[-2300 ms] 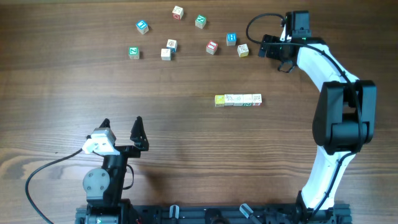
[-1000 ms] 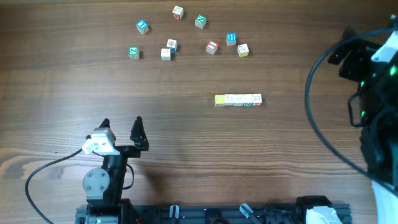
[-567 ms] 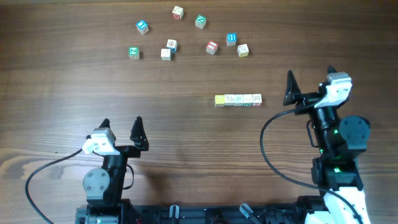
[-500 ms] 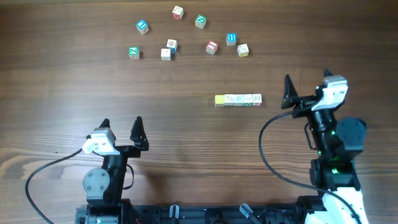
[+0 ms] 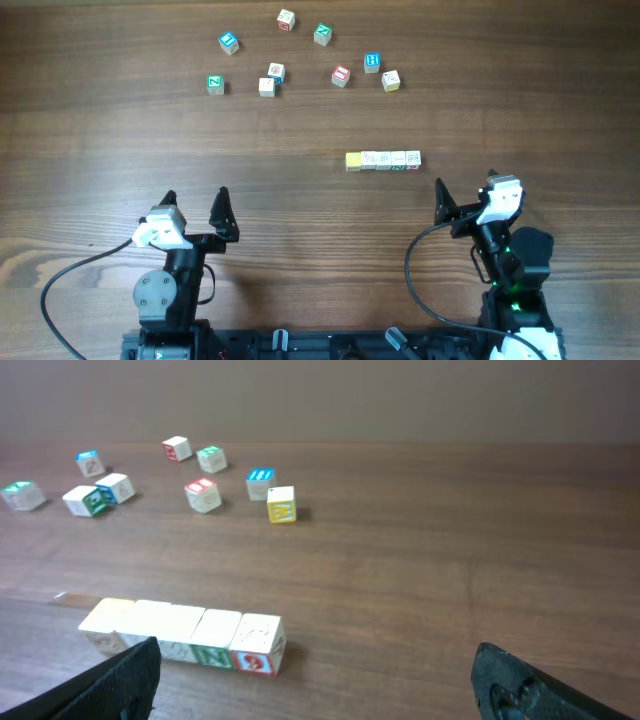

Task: Form a horizontal line

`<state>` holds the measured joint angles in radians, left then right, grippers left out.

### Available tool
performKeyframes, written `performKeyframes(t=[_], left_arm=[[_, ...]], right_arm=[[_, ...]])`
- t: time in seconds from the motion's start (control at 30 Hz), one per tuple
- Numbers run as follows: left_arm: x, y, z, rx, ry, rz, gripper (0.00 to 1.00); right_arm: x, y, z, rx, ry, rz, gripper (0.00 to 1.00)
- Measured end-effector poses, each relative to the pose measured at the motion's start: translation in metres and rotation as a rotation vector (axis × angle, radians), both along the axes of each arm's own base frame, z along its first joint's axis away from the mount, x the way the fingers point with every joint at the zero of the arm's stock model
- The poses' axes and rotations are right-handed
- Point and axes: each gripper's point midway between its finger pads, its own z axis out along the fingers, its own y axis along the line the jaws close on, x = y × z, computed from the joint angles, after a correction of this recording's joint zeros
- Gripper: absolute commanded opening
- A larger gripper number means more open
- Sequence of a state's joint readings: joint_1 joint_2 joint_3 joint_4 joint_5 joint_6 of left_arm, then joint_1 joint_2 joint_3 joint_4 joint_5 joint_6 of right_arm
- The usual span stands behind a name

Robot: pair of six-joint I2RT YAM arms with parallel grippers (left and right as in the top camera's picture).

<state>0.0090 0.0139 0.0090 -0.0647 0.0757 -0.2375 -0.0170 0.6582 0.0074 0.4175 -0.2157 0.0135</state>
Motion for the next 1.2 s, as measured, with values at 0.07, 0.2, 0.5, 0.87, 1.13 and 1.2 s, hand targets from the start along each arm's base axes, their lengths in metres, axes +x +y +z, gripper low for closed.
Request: performKeyframes(t=[0.07, 0.2, 0.5, 0.87, 1.13, 1.2], left_arm=[[0.0, 0.0, 0.0, 0.0, 0.0, 0.0, 1.0], [0.0, 0.0, 0.0, 0.0, 0.001, 0.0, 1.0], [0.0, 0.0, 0.0, 0.0, 0.0, 0.0, 1.0], [0.0, 0.0, 0.0, 0.0, 0.0, 0.0, 1.0], [0.0, 0.0, 0.0, 0.0, 0.0, 0.0, 1.0], [0.0, 0.0, 0.0, 0.0, 0.0, 0.0, 1.0]], right_arm=[[-0.007, 0.002, -0.008, 0.006, 0.042, 0.012, 1.0], [-0.026, 0.005, -0.019, 0.005, 0.099, 0.028, 1.0], [-0.033, 0.007, 0.05, 0.036, -0.192, 0.034, 1.0], [-0.036, 0.007, 0.058, 0.053, -0.224, 0.033, 1.0], [-0.036, 0.007, 0.058, 0.053, -0.224, 0.033, 1.0], [-0.036, 0.007, 0.058, 0.053, -0.224, 0.033, 1.0]])
